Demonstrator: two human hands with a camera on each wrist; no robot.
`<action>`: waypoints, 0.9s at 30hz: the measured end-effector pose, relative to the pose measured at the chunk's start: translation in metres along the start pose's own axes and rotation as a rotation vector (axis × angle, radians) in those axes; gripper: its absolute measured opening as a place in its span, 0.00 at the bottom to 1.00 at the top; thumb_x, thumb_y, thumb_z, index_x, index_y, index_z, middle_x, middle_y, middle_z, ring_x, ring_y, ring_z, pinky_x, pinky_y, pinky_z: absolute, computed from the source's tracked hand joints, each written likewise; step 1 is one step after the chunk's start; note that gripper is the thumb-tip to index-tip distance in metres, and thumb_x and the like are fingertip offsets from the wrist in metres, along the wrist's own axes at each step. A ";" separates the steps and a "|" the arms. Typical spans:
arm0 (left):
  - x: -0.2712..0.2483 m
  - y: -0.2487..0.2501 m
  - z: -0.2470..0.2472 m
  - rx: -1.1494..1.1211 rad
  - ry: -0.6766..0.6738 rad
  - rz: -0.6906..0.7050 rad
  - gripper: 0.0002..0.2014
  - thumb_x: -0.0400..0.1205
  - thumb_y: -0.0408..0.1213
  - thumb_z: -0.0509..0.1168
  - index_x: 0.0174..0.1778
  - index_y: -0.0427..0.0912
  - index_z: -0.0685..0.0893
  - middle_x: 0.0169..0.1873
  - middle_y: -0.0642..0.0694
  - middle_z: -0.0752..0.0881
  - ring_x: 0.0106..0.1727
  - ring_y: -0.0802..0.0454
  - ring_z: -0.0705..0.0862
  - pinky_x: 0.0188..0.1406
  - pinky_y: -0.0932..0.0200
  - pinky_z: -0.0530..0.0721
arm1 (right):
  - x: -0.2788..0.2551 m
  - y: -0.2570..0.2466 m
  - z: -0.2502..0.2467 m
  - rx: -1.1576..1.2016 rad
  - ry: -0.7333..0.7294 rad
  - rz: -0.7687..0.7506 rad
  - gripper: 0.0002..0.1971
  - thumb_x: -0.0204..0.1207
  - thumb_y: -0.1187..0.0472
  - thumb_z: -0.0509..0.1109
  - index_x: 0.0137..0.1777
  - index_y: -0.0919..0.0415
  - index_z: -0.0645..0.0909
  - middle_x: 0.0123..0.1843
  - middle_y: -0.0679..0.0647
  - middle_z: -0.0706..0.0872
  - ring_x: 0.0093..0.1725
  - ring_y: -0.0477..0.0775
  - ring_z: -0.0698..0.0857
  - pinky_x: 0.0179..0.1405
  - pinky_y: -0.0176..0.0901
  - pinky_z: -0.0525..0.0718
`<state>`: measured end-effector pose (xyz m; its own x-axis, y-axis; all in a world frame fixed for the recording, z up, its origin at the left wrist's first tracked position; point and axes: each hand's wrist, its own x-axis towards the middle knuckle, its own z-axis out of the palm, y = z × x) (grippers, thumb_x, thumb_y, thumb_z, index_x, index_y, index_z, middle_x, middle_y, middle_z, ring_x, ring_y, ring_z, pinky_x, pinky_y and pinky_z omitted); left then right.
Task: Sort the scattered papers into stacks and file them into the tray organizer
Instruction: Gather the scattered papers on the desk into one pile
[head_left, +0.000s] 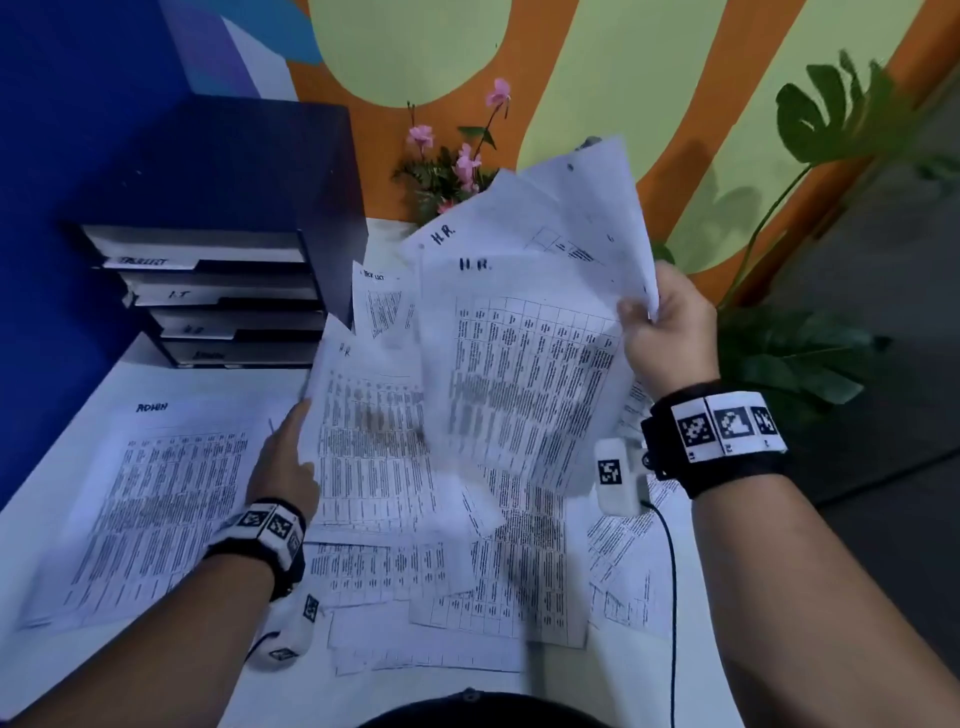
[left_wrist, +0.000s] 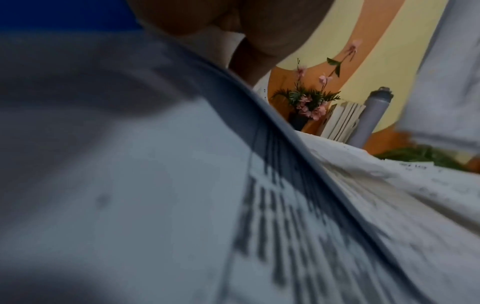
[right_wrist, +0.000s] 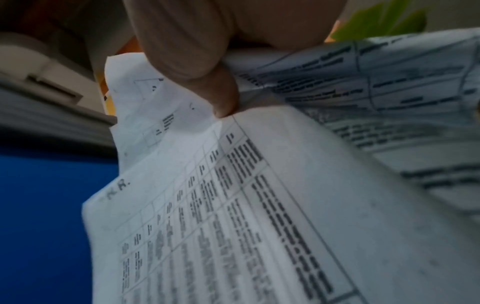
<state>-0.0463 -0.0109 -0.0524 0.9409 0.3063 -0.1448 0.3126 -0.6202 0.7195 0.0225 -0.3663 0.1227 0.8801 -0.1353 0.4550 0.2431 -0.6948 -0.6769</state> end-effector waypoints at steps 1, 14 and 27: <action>-0.004 0.002 0.001 -0.046 -0.022 -0.008 0.40 0.82 0.19 0.58 0.80 0.66 0.59 0.69 0.47 0.75 0.49 0.41 0.85 0.47 0.50 0.85 | -0.001 -0.002 0.003 0.062 -0.020 0.067 0.05 0.75 0.73 0.63 0.48 0.68 0.79 0.43 0.67 0.81 0.38 0.57 0.77 0.36 0.47 0.76; -0.035 0.010 0.040 -0.039 -0.399 -0.213 0.30 0.80 0.53 0.67 0.75 0.44 0.71 0.71 0.43 0.78 0.68 0.44 0.78 0.70 0.52 0.74 | -0.088 0.040 0.113 -0.099 -0.512 0.398 0.11 0.80 0.56 0.68 0.48 0.66 0.82 0.43 0.62 0.85 0.43 0.63 0.86 0.43 0.54 0.87; -0.026 0.001 0.033 0.037 -0.308 -0.276 0.25 0.82 0.41 0.65 0.74 0.37 0.72 0.69 0.40 0.79 0.69 0.41 0.78 0.69 0.53 0.74 | -0.058 0.054 0.087 -0.092 -0.195 0.271 0.15 0.84 0.51 0.63 0.44 0.62 0.82 0.42 0.58 0.84 0.42 0.60 0.82 0.42 0.48 0.82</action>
<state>-0.0661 -0.0437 -0.0703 0.8141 0.2380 -0.5297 0.5582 -0.5723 0.6008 0.0198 -0.3349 0.0094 0.9712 -0.1923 0.1409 -0.0401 -0.7142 -0.6988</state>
